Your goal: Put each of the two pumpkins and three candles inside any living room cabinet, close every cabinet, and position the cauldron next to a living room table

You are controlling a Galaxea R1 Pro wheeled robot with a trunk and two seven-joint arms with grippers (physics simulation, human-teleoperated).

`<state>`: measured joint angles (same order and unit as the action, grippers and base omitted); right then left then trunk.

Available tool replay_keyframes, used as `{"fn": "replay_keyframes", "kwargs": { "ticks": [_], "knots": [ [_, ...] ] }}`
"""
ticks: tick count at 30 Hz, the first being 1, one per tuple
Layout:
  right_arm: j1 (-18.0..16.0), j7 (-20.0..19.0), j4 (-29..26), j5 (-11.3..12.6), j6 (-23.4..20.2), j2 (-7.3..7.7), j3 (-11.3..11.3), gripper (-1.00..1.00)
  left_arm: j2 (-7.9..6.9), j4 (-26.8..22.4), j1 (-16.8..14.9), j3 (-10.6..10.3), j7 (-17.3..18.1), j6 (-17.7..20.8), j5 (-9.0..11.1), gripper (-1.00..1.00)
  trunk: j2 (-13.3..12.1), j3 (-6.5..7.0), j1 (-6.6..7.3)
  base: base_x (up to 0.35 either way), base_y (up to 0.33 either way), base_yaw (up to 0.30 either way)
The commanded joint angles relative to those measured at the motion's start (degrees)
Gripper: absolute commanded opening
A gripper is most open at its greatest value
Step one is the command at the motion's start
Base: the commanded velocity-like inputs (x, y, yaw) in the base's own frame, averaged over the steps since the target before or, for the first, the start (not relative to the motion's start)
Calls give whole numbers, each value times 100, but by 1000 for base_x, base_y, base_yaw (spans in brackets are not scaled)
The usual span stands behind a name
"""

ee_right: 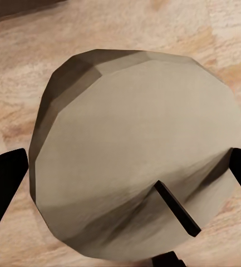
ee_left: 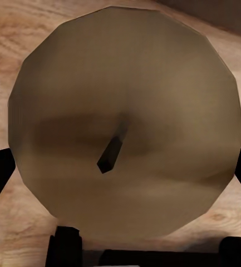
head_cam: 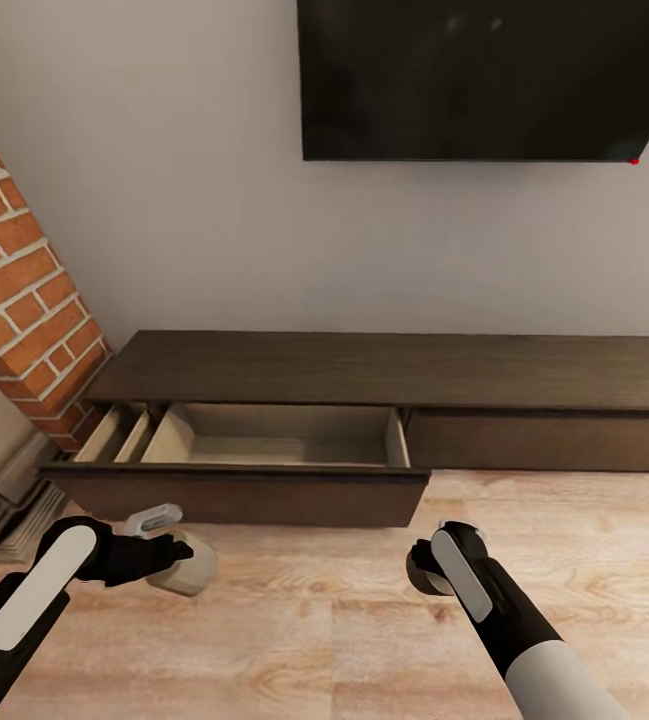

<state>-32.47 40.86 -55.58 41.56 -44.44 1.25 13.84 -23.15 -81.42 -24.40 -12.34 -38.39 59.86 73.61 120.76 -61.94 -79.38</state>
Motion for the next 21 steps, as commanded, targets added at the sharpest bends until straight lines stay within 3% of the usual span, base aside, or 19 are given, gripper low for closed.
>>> {"fn": "replay_keyframes", "kwargs": {
  "ticks": [1, 12, 21],
  "knots": [
    [-5, 54, -6, 62, -4, 5, 23, -100, -5, -6, -4, -2, -63, 0, 57, -100, -38, 13, 23, 11, 33, -99],
    [-5, 18, -6, 61, 5, -63, 37, -100, 3, 44, -4, -16, -126, -2, 47, -100, -479, 211, 264, 1, 4, -12],
    [-5, 38, -6, 59, -10, -76, 18, -100, 12, 714, -12, -36, -149, -9, 34, -100, -840, 372, 462, 0, 0, 0]
  ]
}}
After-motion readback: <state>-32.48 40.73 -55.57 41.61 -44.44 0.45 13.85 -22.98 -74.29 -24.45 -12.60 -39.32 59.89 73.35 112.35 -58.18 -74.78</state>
